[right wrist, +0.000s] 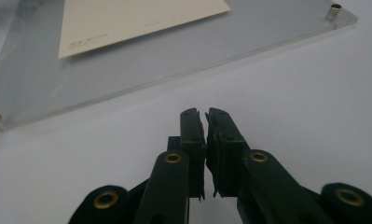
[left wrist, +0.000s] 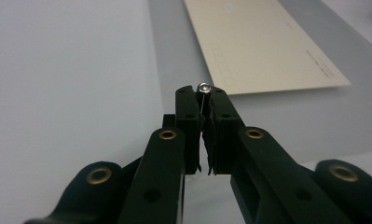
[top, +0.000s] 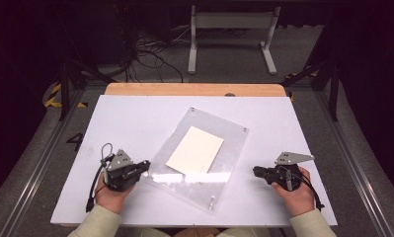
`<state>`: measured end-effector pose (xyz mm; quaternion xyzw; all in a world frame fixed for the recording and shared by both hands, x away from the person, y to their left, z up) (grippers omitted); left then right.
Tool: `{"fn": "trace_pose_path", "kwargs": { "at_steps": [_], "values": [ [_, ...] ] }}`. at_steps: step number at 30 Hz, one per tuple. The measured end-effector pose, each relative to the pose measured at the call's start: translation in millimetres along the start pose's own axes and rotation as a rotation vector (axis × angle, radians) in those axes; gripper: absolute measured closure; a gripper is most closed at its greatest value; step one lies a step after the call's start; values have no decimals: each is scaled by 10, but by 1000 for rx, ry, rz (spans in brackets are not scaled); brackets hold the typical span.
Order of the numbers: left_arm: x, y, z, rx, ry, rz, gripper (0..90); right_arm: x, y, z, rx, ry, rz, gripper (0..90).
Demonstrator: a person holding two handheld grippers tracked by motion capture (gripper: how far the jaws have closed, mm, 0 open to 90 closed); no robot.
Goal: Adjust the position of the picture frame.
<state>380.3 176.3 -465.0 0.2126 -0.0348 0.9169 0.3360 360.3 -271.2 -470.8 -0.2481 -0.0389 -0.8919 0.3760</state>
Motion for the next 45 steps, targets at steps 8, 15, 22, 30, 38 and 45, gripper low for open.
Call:
{"fn": "trace_pose_path", "kwargs": {
  "at_steps": [8,15,22,30,38,45],
  "values": [
    [-185,-462,23,75,2,136,849,-32,-24,-21,13,-10,6,837],
    [-43,-405,98,56,89,125,602,-31,2,-18,39,-6,-18,784],
    [201,118,256,-43,186,-76,574,-52,10,8,41,-1,-20,776],
    [-37,854,187,-117,124,-433,518,-90,43,59,58,9,-32,741],
    [-290,1227,2,-181,-9,-547,487,-103,175,241,41,23,-51,743],
    [-416,1244,-108,-193,-88,-552,786,-232,210,401,29,32,-36,763]
  ]
}}
Point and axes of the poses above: each handheld gripper's, and its own axes: x roughly backward along the jaws, z roughly out of its top, y roughly to its right, the point moved 5 cm from there along -x, roughly forward along the jaws, and after that the axes turned 10 degrees about y, right-handed, at the moved point
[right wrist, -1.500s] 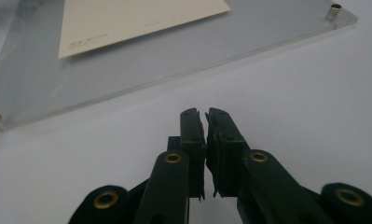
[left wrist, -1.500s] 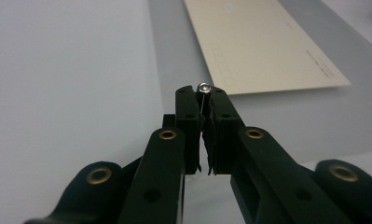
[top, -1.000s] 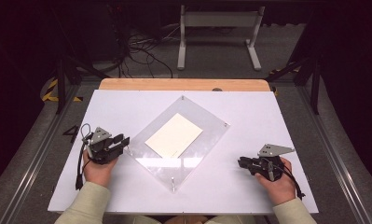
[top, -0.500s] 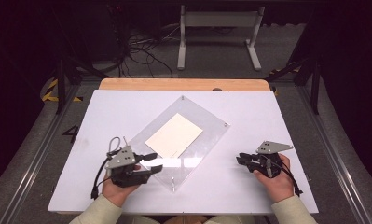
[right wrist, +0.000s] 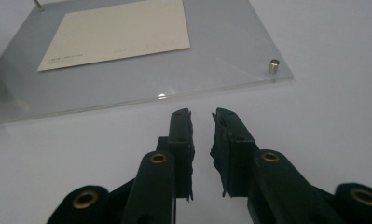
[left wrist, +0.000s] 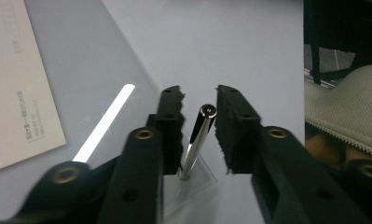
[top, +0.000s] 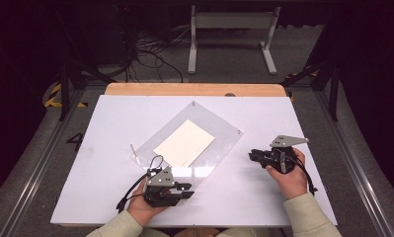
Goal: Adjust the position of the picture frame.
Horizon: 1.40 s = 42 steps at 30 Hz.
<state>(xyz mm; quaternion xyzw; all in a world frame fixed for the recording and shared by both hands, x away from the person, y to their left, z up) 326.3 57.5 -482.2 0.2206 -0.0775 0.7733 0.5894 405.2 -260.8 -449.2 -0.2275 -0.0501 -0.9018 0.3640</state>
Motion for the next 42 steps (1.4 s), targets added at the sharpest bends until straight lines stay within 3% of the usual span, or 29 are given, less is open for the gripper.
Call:
{"fn": "trace_pose_path", "kwargs": {
  "at_steps": [3,7,9,12,18,20,22,25,31,34,37,40,42],
  "values": [
    [17,-7,3,-26,-23,11,825,-54,11,69,10,22,6,754],
    [110,-12,2,-66,-71,59,843,-133,29,181,57,38,-30,701],
    [219,-51,-28,-34,-65,86,844,-167,47,245,78,32,-50,671],
    [430,-149,-92,-10,-75,138,844,-227,82,333,68,12,-62,673],
    [798,-360,-214,81,-54,252,840,-484,112,438,63,-57,-19,747],
    [888,-437,-275,135,-59,291,832,-628,135,458,53,-97,-14,741],
    [935,-477,-301,177,-46,296,822,-758,151,450,-8,-133,8,738],
    [940,-486,-316,203,-36,292,807,-940,123,430,9,-193,24,760],
    [959,-471,-288,194,-2,262,749,-1118,72,408,36,-247,32,779],
    [957,-474,-286,174,-6,276,751,-1151,90,381,37,-257,33,782],
    [962,-475,-287,178,-4,279,771,-1186,67,369,44,-258,54,838],
    [962,-476,-286,178,-3,281,777,-1215,51,345,66,-275,48,844],
    [963,-474,-286,179,-4,282,784,-1216,45,351,53,-286,41,846]
  ]
}}
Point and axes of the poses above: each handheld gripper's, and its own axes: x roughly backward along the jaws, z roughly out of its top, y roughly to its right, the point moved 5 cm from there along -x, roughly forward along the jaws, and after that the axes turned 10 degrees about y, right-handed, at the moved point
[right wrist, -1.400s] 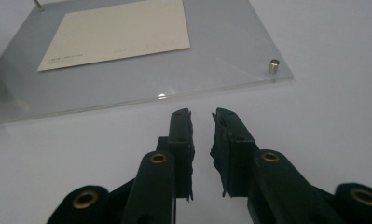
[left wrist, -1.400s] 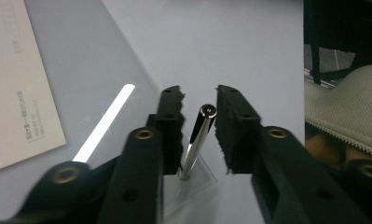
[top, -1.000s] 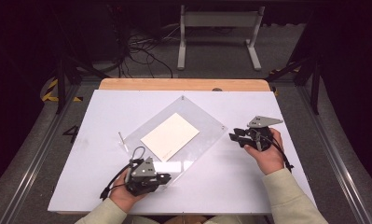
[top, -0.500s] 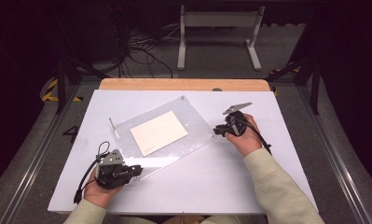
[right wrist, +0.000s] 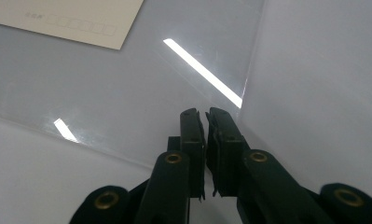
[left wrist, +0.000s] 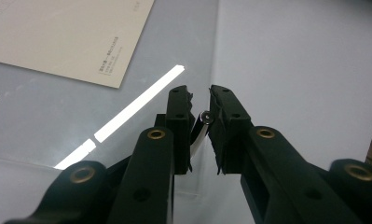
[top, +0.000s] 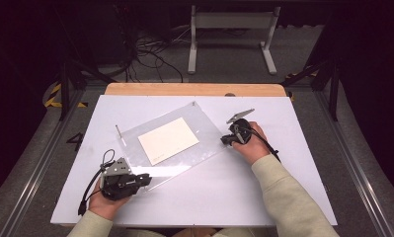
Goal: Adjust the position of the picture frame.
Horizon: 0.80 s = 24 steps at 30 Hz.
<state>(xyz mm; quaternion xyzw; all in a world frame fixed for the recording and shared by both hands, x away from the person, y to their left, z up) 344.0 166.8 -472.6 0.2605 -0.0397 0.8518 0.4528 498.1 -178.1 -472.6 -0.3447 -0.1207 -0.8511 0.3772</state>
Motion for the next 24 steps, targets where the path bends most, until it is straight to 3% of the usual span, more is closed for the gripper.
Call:
{"fn": "trace_pose_path", "kwargs": {
  "at_steps": [3,8,13,19,24],
  "values": [
    [10,2,-5,-3,-2,-1,787,6,-9,1,-3,-13,-5,848],
    [99,32,-47,-8,4,-7,781,129,-157,-85,33,-88,-22,848],
    [182,49,-118,2,2,3,743,357,-338,-311,15,-101,15,845],
    [243,80,-161,-11,0,18,736,672,-651,-636,-7,-111,64,840],
    [262,86,-179,-9,-5,14,742,903,-996,-886,28,-115,63,836]
  ]
}}
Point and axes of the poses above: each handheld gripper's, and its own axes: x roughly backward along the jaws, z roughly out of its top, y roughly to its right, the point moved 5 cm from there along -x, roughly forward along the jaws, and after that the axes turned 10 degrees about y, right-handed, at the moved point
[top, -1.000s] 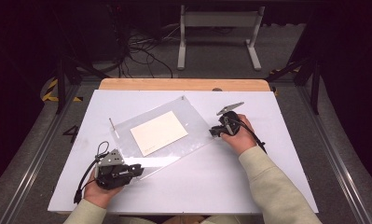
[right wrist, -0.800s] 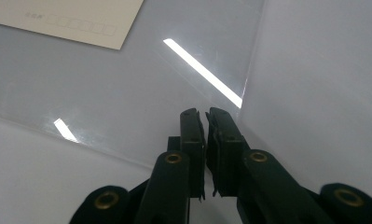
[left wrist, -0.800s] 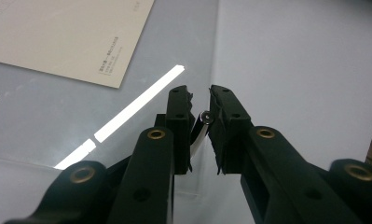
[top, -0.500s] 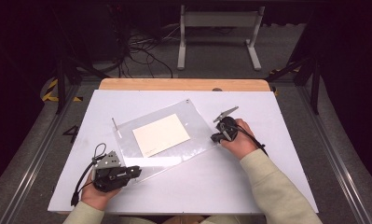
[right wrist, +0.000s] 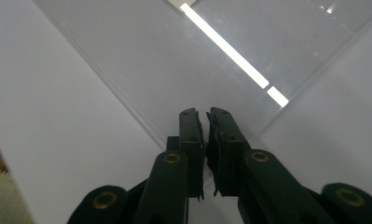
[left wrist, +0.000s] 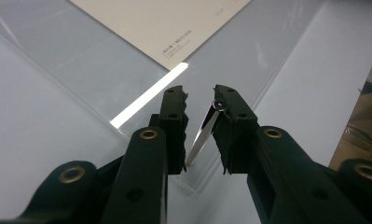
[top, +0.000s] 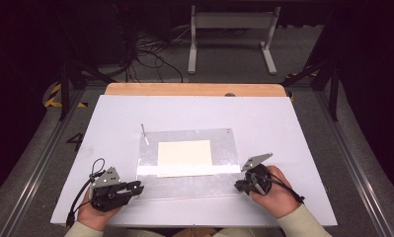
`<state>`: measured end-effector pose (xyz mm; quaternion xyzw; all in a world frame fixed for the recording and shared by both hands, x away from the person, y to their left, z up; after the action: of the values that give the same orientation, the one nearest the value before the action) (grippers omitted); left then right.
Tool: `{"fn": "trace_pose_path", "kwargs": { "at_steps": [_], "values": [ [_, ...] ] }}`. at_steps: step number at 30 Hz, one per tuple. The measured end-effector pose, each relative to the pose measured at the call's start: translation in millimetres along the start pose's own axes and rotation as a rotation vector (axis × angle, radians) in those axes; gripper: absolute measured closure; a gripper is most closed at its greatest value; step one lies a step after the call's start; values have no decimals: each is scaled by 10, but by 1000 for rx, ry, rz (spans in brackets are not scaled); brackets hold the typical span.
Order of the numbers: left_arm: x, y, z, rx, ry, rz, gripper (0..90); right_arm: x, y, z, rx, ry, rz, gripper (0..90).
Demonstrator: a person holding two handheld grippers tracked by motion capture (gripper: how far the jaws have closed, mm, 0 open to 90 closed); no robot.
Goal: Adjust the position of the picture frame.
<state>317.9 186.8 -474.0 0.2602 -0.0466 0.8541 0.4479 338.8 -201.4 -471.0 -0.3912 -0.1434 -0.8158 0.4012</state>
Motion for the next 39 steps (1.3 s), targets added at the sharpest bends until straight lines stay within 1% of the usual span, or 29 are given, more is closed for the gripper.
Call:
{"fn": "trace_pose_path", "kwargs": {
  "at_steps": [1,2,4,5,7,8,10,12,13,15,18,19,20,21,22,24,25,26,28,30,31,32,33,34,35,36,37,38,39],
  "values": [
    [-3,3,1,1,1,2,747,28,-54,-37,6,-10,9,835],
    [-6,5,3,3,1,3,752,43,-75,-53,10,-15,11,833],
    [-8,7,6,1,-2,-1,771,47,-79,-60,11,-14,8,833],
    [-12,18,9,1,-9,-7,791,52,-55,-71,-6,-1,26,832],
    [-20,29,12,3,-9,-4,818,52,-48,-76,-12,6,35,832],
    [-14,51,28,-44,-31,41,818,52,-49,-80,-15,12,34,832],
    [-25,101,54,-85,-41,84,848,57,-51,-94,-9,24,32,832],
    [-14,89,87,-67,-20,91,851,58,-56,-98,-3,27,25,832],
    [-15,72,103,-49,-8,95,851,58,-58,-99,-3,26,23,832],
    [-58,43,135,-43,-3,125,851,59,-63,-103,0,28,19,832],
    [-142,-64,241,-38,15,162,851,61,-66,-110,-3,35,13,832],
    [-178,-106,286,-47,20,172,852,63,-70,-114,-7,35,11,832],
    [-209,-127,318,-44,22,184,851,64,-71,-117,-4,39,8,832],
    [-264,-179,379,-48,27,204,852,67,-72,-121,-3,37,7,832],
    [-317,-221,431,-33,38,218,851,72,-74,-127,-6,36,5,832],
    [-434,-304,545,-31,41,256,850,88,-73,-144,-22,29,8,831],
    [-500,-329,605,-31,39,284,850,98,-71,-155,-30,27,10,831],
    [-559,-362,666,-39,39,302,850,106,-67,-168,-37,28,14,832],
    [-663,-428,765,-34,57,318,850,121,-58,-192,-52,33,21,834],
    [-804,-505,852,-28,66,334,848,132,-51,-213,-63,40,26,841],
    [-902,-563,885,-15,70,343,848,142,-53,-224,-72,36,24,877],
    [-964,-605,895,-3,78,349,847,149,-53,-254,-79,14,33,900],
    [-1043,-667,896,21,83,350,846,139,-62,-275,-87,9,55,900],
    [-1148,-727,877,68,79,341,841,130,-70,-291,-99,16,69,900],
    [-1201,-751,857,92,74,343,835,134,-65,-295,-99,28,74,899],
    [-1236,-770,856,120,115,335,829,133,-63,-295,-100,30,79,896],
    [-1236,-777,860,126,117,332,819,134,-55,-295,-103,32,93,872],
    [-1227,-770,863,122,119,329,814,136,-46,-297,-105,32,100,863],
    [-1211,-759,865,112,119,316,783,157,-20,-288,-109,49,108,853]
  ]
}}
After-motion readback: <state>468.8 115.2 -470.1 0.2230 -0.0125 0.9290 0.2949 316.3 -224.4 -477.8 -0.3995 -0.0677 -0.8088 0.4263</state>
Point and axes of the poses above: each handheld gripper's, and its own axes: x roughly backward along the jaws, z roughly out of its top, y roughly to its right, the point moved 5 cm from there along -x, roughly forward along the jaws, and after that the axes turned 10 degrees about y, right-handed, at the moved point
